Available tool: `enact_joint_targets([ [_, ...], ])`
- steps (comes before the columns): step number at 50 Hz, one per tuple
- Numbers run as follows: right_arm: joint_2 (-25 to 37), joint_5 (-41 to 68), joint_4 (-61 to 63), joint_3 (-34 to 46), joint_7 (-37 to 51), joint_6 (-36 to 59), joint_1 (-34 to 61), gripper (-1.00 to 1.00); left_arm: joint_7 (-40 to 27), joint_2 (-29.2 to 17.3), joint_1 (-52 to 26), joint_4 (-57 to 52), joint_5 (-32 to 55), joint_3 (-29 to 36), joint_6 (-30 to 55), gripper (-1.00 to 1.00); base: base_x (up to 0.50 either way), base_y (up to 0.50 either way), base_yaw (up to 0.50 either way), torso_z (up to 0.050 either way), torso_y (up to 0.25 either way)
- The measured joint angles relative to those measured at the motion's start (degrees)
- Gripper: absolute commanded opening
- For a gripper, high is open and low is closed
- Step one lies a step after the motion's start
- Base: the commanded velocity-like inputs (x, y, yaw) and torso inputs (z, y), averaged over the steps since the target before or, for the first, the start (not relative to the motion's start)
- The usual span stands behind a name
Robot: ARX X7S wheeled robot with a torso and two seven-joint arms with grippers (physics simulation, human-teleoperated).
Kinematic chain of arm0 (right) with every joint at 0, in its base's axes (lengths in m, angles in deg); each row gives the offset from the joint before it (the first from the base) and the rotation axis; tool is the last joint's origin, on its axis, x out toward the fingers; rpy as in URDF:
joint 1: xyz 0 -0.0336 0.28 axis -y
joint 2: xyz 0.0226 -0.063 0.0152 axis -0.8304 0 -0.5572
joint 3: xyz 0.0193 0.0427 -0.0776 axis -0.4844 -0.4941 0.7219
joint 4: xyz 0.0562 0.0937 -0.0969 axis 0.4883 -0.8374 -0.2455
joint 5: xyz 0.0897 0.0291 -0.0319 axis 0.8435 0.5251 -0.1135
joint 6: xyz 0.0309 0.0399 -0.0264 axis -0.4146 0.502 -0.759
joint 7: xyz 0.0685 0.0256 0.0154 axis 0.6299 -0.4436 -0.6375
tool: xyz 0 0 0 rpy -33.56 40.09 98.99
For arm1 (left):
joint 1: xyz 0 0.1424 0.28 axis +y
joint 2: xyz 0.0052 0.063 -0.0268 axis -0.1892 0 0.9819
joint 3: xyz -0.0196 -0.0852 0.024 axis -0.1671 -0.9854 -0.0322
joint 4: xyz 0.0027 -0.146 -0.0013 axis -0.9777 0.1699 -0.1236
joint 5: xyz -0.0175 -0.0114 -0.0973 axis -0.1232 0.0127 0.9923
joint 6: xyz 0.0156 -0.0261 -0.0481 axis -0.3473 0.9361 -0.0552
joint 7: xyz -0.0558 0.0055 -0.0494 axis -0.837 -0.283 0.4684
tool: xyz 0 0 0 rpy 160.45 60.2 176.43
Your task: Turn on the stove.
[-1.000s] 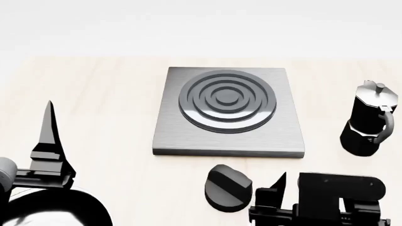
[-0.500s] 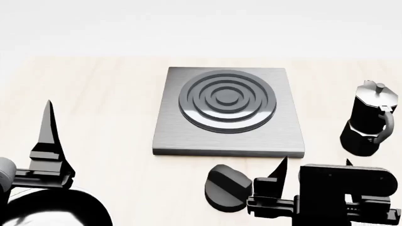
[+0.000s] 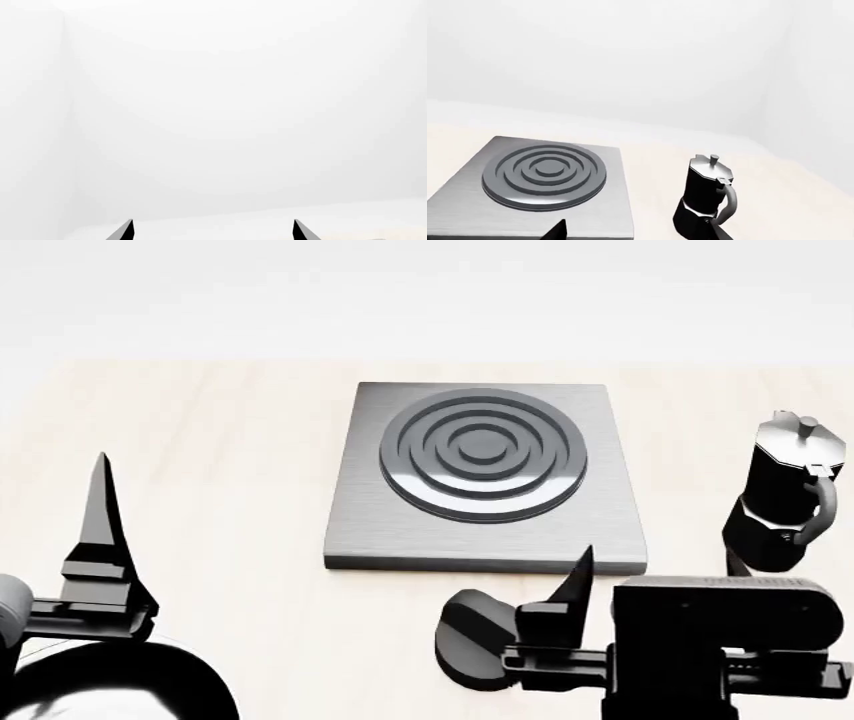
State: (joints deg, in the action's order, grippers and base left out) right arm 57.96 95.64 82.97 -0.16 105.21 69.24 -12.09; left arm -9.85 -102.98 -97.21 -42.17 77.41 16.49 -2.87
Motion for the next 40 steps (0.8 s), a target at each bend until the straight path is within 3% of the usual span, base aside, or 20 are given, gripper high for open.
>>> enact_joint_targets([
  [40,1.32,1.89,10.02,1.62,2.51,5.45,3.06,1.0,-0.72,-0.48,-0.17,0.14,-0.08,0.76,-0.03,1.0,0.0,0.0,0.0,0.0,0.0],
])
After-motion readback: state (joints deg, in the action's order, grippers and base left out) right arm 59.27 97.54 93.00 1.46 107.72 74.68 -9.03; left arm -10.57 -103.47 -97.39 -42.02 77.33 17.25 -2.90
